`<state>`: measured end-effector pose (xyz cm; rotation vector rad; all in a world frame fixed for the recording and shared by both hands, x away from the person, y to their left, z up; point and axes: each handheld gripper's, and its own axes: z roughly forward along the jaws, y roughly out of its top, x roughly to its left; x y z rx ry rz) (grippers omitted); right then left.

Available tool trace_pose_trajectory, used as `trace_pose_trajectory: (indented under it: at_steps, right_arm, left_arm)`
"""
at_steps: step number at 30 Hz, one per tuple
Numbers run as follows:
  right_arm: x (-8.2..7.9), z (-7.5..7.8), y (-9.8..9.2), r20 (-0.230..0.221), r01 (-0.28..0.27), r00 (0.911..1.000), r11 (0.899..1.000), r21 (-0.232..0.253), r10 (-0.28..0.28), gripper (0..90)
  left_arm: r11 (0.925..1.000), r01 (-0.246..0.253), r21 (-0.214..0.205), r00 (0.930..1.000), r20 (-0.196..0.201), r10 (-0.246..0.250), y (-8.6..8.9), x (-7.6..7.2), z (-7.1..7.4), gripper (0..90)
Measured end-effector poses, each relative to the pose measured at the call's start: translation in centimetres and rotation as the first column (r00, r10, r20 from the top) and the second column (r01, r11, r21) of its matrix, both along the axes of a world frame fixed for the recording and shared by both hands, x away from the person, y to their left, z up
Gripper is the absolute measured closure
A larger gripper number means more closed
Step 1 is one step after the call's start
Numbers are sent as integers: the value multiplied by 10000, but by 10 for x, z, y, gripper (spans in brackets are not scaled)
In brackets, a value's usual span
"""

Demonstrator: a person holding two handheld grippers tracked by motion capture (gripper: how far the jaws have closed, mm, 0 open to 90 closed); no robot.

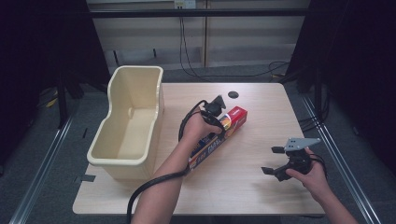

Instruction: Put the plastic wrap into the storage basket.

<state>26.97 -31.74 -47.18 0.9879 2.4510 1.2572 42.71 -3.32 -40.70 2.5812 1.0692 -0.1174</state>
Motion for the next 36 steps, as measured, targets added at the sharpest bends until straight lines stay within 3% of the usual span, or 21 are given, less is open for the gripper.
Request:
trace_pose_trajectory:
  at_steps: [2,10,31,36]
  right_arm:
    - [0,0,1,-13,-31,10000,10000,-15,31,31]
    - [0,-1,2,16,-52,10000,10000,-44,52,21]
    - [-1,0,4,74,-161,9998,9998,-99,161,20]
    - [-1,0,4,60,-139,9999,9998,-131,140,20]
  left_arm:
    - [9998,-190,-57,9998,-2,190,4,-1,14,408]
    - [9991,-414,-109,9991,-51,414,17,-2,44,408]
    - [9913,-1313,130,9907,-338,1317,52,-3,94,409]
    - [9878,-1556,106,9875,-231,1558,63,-3,107,409]
